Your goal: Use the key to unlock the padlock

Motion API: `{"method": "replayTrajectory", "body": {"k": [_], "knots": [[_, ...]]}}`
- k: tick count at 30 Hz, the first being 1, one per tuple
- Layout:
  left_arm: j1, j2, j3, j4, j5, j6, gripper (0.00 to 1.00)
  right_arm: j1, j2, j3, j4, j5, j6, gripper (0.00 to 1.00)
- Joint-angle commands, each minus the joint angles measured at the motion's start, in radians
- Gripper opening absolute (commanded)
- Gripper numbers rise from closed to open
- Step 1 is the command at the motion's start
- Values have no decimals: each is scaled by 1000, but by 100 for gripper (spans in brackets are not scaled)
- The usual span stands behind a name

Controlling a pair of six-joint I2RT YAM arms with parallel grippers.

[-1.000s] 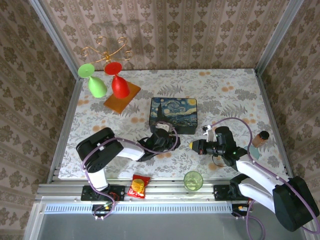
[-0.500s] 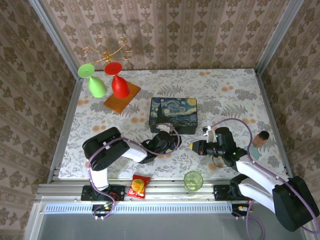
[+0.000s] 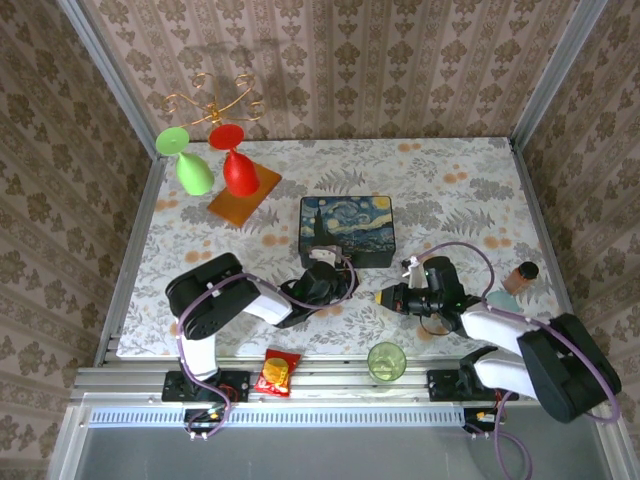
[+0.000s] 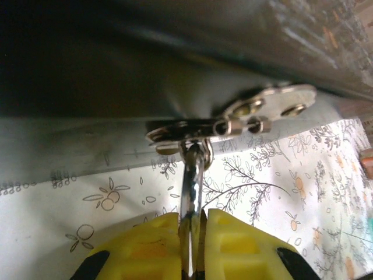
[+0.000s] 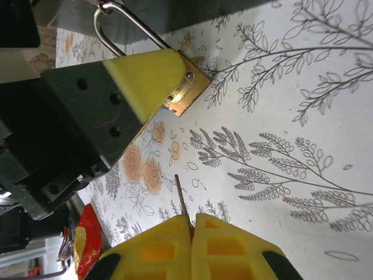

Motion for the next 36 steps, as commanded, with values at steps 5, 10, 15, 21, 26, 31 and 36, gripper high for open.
{"method": "replayTrajectory", "body": {"k": [5, 10, 15, 21, 26, 31, 36], "knots": [[25, -44, -68, 135, 71, -156, 3, -27, 148, -14, 295, -131, 105, 0], [36, -11, -86, 264, 92, -233, 0, -51, 280, -21, 470, -208, 171, 0], [35, 16, -90, 348, 101, -284, 0, -51, 373, -20, 570, -230, 202, 0], [33, 2, -94, 357, 102, -291, 0, -53, 462, -25, 713, -245, 251, 0], [30, -13, -100, 347, 97, -291, 0, -56, 570, -12, 885, -263, 318, 0], [27, -2, -103, 364, 95, -300, 0, -60, 643, 1, 955, -264, 345, 0], [19, 4, -103, 361, 87, -298, 0, -60, 602, -9, 950, -278, 326, 0]]}}
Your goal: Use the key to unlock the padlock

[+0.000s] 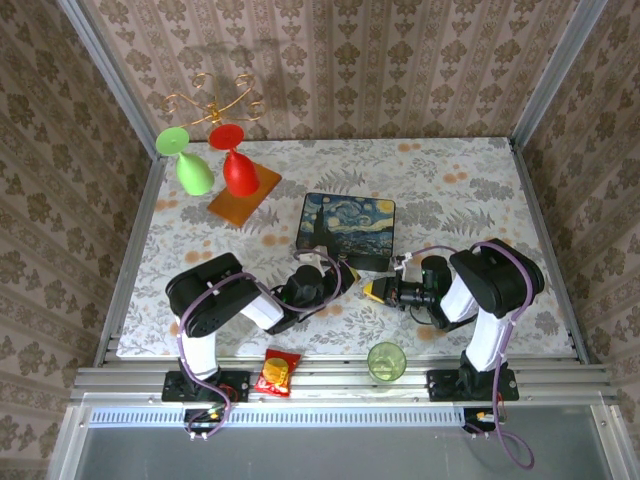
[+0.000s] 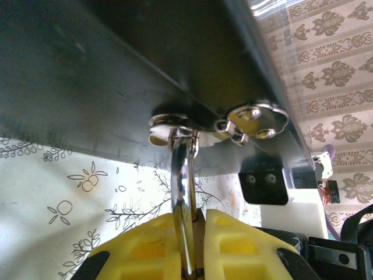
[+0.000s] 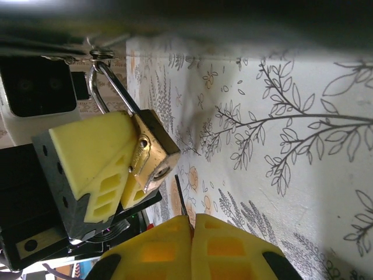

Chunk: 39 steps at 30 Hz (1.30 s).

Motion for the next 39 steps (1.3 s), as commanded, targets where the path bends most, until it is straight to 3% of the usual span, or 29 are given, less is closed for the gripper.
{"method": "replayTrajectory", "body": {"k": [1, 13, 21, 34, 39], "knots": [[-9, -3, 0, 95, 15, -13, 0, -2, -30, -1, 55, -41, -8, 0], [-16, 12, 2, 138, 27, -37, 0, -9, -40, 26, 59, -40, 8, 0], [-55, -1, 11, 156, 27, -59, 0, -64, 6, 63, 61, -72, 39, 0], [-63, -23, 48, 187, 35, -81, 0, -62, 133, 101, 67, -111, 97, 0], [-62, -19, 52, 187, 34, -93, 0, -63, 80, 82, 69, -127, 94, 0]]}}
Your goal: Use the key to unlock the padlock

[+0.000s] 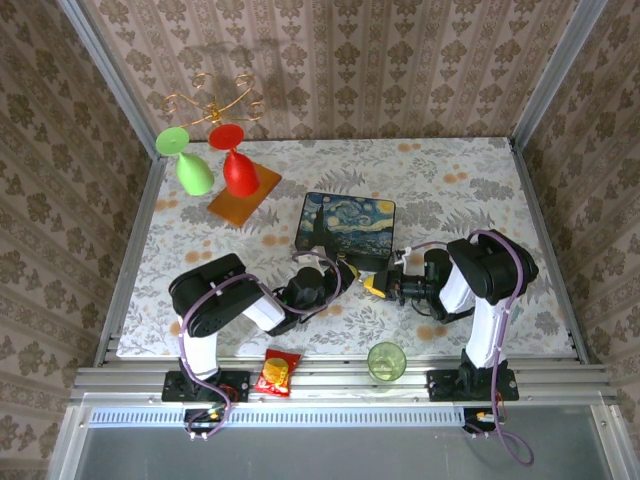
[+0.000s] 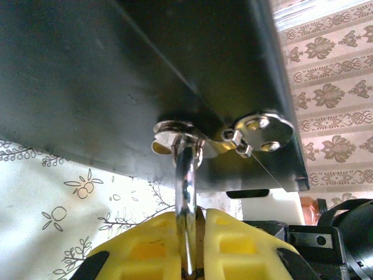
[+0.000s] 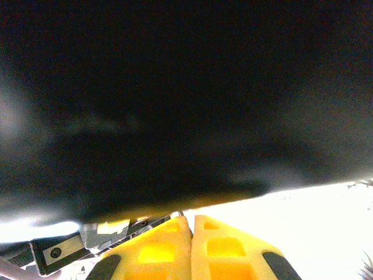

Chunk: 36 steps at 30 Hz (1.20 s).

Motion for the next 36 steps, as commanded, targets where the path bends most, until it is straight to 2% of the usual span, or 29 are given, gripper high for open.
{"method": "replayTrajectory", "body": {"k": [1, 9, 15, 21, 30, 34, 36], "knots": [[-41, -31, 50, 146, 99, -36, 0, 1, -40, 3, 10, 18, 9, 0], [-43, -72, 109, 145, 109, -67, 0, 3, -130, 3, 8, 47, 33, 0], [-42, -74, 119, 147, 114, -92, 0, -13, -138, 2, 8, 76, 26, 0], [-42, -78, 112, 148, 118, -103, 0, -91, -132, -8, -1, 12, -4, 0], [-34, -67, 101, 143, 98, -81, 0, -102, -109, -18, -31, 7, -41, 0], [-8, -24, 105, 137, 97, -30, 0, -101, -194, -55, -147, 52, -103, 0], [-2, -25, 110, 58, 86, 22, 0, -99, -252, -65, -247, 64, -150, 0]]}}
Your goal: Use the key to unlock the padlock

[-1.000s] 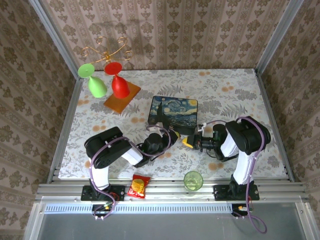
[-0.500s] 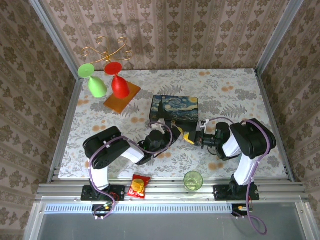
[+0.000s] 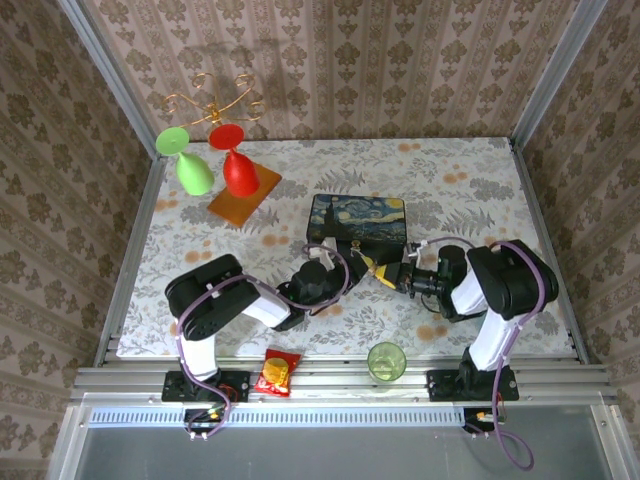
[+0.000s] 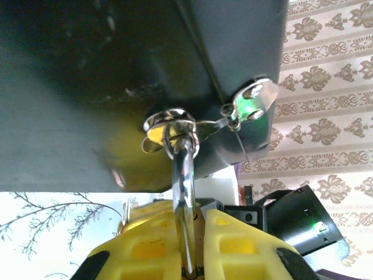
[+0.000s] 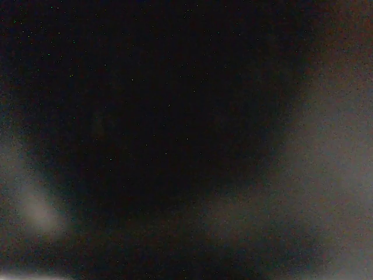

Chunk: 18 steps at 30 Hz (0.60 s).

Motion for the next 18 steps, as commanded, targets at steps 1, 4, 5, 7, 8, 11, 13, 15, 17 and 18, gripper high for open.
{"method": "replayTrajectory", "body": {"k": [1, 4, 5, 7, 8, 11, 13, 15, 17, 18], "knots": [[15, 3, 32, -20, 9, 116, 0, 2, -104, -20, -193, 42, -112, 0], [24, 18, 35, -74, 10, 151, 0, 25, -229, -15, -423, 82, -224, 0], [28, 24, 41, -84, 20, 155, 0, 38, -274, -11, -487, 96, -256, 0], [32, 49, 47, -98, 23, 150, 0, 65, -379, -12, -587, 117, -320, 0], [33, 58, 44, -93, 21, 151, 0, 72, -430, -15, -616, 118, -340, 0], [34, 75, 39, -101, 8, 165, 0, 103, -547, -8, -708, 135, -410, 0], [33, 81, 43, -134, 13, 185, 4, 115, -599, -18, -717, 152, -429, 0], [32, 83, 43, -166, 17, 202, 9, 128, -633, -22, -732, 167, -454, 0], [26, 78, 32, -176, 9, 207, 22, 150, -657, -8, -793, 210, -492, 0], [22, 71, 19, -171, -2, 205, 28, 165, -667, 0, -826, 231, -507, 0]]}}
